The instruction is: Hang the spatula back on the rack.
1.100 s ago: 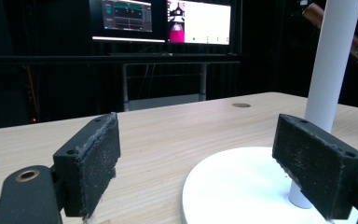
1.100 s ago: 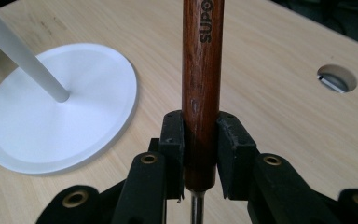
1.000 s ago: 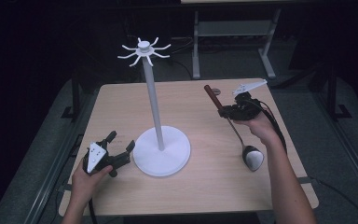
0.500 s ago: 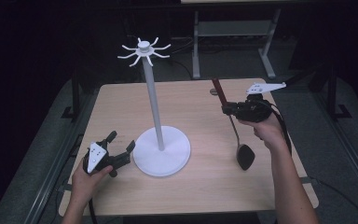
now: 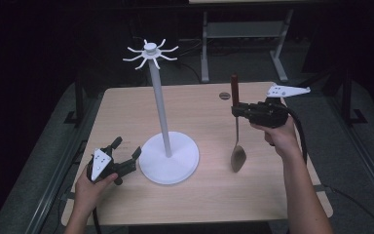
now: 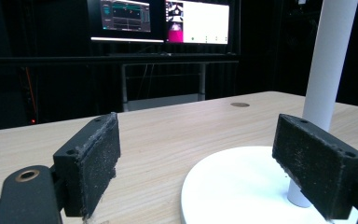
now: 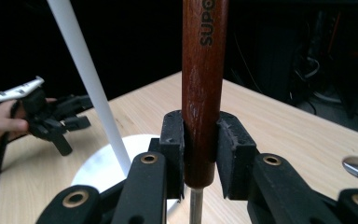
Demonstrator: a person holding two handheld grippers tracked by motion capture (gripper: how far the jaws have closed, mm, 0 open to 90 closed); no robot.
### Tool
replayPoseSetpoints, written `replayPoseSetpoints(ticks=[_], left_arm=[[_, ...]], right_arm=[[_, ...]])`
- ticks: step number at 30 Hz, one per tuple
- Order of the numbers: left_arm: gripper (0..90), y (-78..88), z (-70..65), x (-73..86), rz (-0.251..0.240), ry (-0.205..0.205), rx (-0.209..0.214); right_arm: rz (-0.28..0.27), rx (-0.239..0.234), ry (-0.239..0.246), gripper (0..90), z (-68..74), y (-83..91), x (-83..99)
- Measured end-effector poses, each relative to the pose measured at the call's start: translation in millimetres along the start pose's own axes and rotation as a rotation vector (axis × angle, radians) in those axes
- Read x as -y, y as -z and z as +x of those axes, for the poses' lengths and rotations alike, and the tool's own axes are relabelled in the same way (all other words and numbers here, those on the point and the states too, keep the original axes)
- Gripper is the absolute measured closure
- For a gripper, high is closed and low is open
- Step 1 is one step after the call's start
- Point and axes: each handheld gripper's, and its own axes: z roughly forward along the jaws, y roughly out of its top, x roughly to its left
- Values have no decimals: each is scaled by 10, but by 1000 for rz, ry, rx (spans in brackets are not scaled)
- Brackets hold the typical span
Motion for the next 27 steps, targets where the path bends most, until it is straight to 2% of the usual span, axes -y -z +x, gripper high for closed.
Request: replayPoseSetpoints(ticks=[4,8,9,15,22,27], left_arm=[[144,0,-2,1,-2,2,-1],[144,-5,-4,1,-5,7,-3],[144,2,7,-1,4,-6,-3],[144,-6,3,-2,0,4,-3],[144,-6,0,-1,-3,7,-3],[144,-5,0,-1,-2,8,-4]], right_arm=[[-43,-21,7,740,55,28,-41],[-57,-48,17,740,112,17,-111],[-57,-48,17,740,112,17,-111],[-76,-68,47,739,239,20,-240],[-89,-102,79,739,362,45,-447],[-108,-138,84,739,438,21,-574]])
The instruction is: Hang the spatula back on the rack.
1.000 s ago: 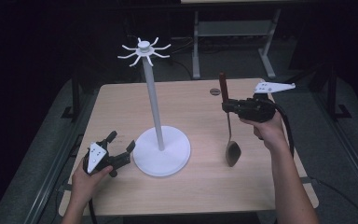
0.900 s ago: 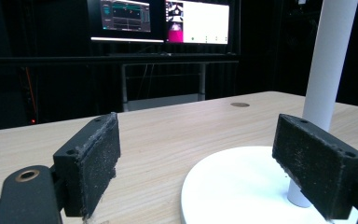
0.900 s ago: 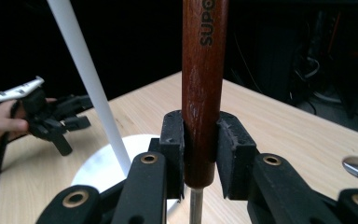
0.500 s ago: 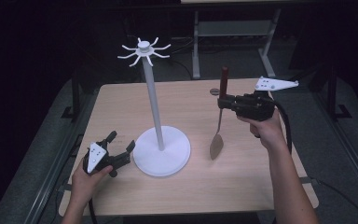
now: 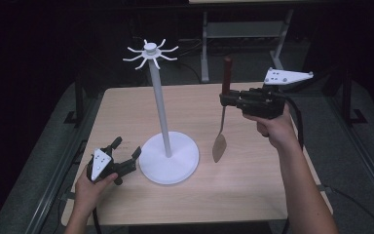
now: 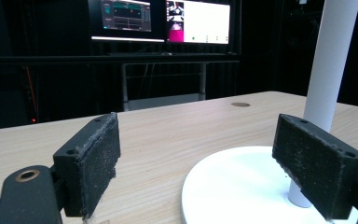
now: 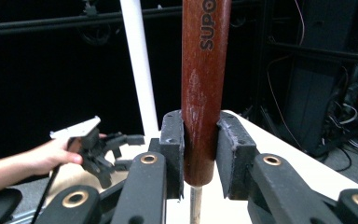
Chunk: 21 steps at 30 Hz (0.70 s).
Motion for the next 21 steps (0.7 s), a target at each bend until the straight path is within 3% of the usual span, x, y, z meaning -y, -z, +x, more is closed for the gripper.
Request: replayPoseSetpoints(ticks=[6,21], left_arm=[[141,0,2,-2,6,-1,-4],[125,-3,-13,-4,13,-7,-4]], right_arm=[[-3,-49,16,739,86,-117,-134],[12,-104,68,738,261,-438,-372]])
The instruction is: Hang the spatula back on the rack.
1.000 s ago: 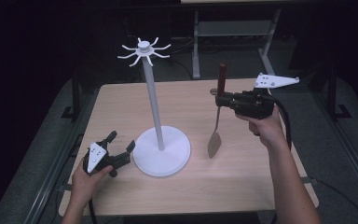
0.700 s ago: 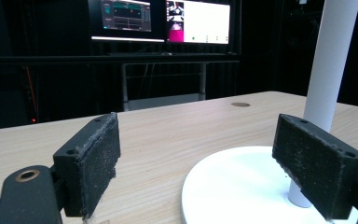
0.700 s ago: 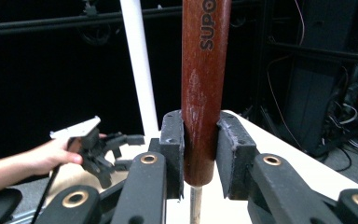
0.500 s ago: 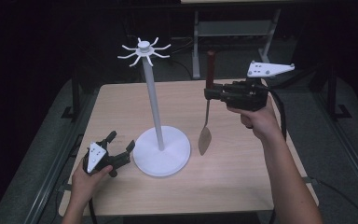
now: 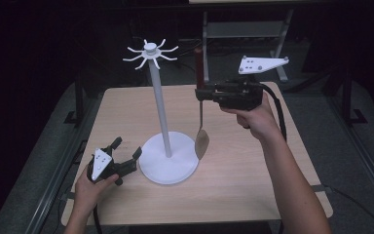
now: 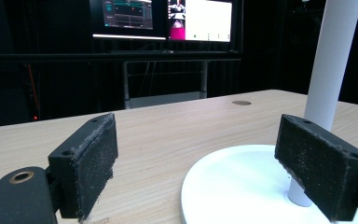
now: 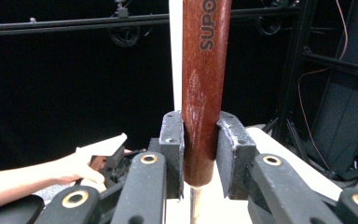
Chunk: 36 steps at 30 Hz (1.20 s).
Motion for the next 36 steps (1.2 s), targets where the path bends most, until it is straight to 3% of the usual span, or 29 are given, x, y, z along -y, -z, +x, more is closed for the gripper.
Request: replayPoseSetpoints(ticks=[19,36], left_arm=[[134,4,4,2,-4,13,-8],[136,5,4,2,-5,13,-4]], right_arm=[[27,-39,32,738,85,-326,-139],[70,-12,46,737,81,-572,-136]])
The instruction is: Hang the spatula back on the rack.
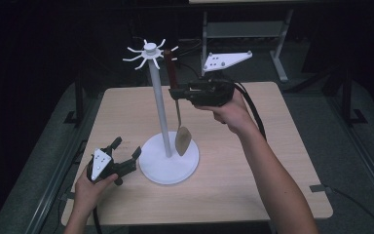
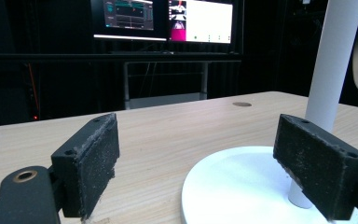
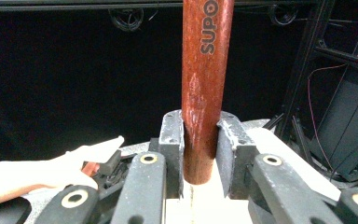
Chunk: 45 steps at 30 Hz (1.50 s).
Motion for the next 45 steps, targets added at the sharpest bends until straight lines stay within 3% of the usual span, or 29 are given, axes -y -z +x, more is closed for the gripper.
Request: replayPoseSetpoints(ticks=[6,11,18,26,45], left_arm=[[136,-3,-1,0,0,-3,3],[136,-3,1,-1,2,-7,3],[136,-2,0,0,0,-4,3],[136,-3,0,-1,1,-6,2],[141,-15,-1,1,-2,-7,1]], right_arm=[[7,-2,0,718,2,-1,4],[-5,-3,-11,612,9,67,4],[3,32,-25,499,-12,193,97],[15,92,-43,426,-64,351,272],[60,195,-111,351,-145,694,788]])
